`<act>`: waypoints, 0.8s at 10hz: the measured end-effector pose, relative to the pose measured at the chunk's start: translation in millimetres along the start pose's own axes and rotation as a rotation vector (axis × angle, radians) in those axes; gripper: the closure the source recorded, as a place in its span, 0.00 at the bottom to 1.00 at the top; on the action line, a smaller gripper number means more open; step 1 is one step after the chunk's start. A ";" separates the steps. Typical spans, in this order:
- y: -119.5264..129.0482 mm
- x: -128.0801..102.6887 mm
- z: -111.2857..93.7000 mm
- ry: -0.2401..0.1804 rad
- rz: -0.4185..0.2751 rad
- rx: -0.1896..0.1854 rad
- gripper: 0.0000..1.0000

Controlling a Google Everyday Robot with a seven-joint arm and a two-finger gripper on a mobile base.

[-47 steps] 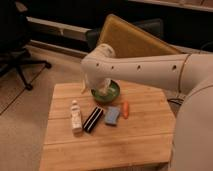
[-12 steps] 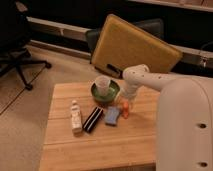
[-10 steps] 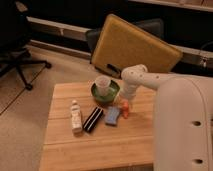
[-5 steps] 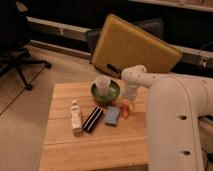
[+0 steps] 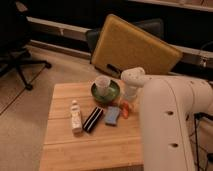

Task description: Place the pepper in the ceramic cup

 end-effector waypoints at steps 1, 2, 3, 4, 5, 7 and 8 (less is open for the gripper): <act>0.3 -2.4 -0.2 -0.004 0.005 0.000 0.74; 0.7 -4.1 -1.6 -0.010 0.010 -0.003 0.82; 1.9 -6.2 -4.3 -0.021 0.017 -0.011 0.92; -0.8 -8.0 -15.0 -0.041 0.027 -0.012 0.99; -0.6 -9.2 -23.0 -0.058 0.032 -0.018 1.00; 2.3 -8.6 -59.8 -0.128 0.033 -0.038 1.00; 4.7 -8.9 -74.3 -0.161 0.025 -0.045 1.00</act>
